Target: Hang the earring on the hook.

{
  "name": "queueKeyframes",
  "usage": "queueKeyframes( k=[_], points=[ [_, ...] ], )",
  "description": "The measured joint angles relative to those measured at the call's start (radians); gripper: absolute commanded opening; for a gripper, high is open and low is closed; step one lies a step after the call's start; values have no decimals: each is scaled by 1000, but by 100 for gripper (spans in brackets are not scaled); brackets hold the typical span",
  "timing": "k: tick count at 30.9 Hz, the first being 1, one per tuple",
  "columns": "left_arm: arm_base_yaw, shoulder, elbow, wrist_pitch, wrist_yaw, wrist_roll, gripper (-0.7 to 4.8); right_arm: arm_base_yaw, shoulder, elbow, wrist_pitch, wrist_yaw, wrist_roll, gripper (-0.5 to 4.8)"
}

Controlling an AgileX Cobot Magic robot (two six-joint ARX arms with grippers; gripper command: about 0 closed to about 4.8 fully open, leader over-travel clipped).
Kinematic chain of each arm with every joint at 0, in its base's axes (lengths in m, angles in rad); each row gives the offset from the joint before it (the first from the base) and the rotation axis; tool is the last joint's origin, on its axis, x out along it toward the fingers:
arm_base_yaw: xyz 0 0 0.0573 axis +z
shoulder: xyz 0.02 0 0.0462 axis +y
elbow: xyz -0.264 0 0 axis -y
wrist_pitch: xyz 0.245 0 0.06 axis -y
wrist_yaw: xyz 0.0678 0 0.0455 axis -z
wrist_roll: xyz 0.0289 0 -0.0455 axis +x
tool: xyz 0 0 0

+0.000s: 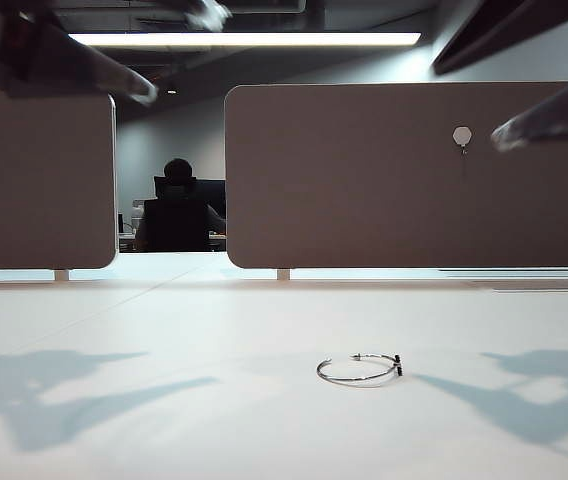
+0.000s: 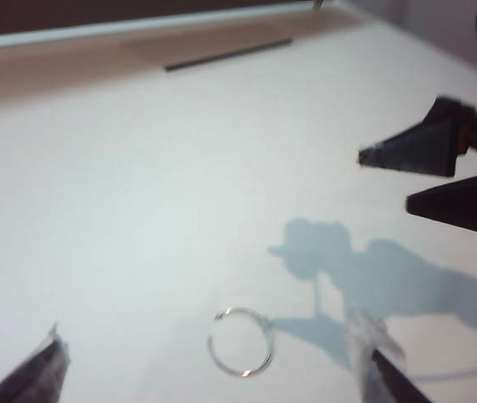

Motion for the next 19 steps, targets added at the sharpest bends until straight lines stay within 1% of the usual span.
queueKeyframes(
  k=[3,5,7,12,16,19],
  points=[
    [-60,9,0,-48,-108,43,463,113,124,4,16,136,-4,479],
    [-84,8,0,-87,-172,70,463,150,211,4,9,188,-4,479],
    [-97,8,0,-123,-213,86,463,165,296,16,5,206,-2,479],
    [-101,7,0,-195,-233,95,463,199,553,112,26,240,9,479],
    [-101,6,0,-237,-234,100,463,206,677,189,21,250,13,479],
    [-101,6,0,-261,-234,126,463,217,742,245,-5,278,13,479]
  ],
)
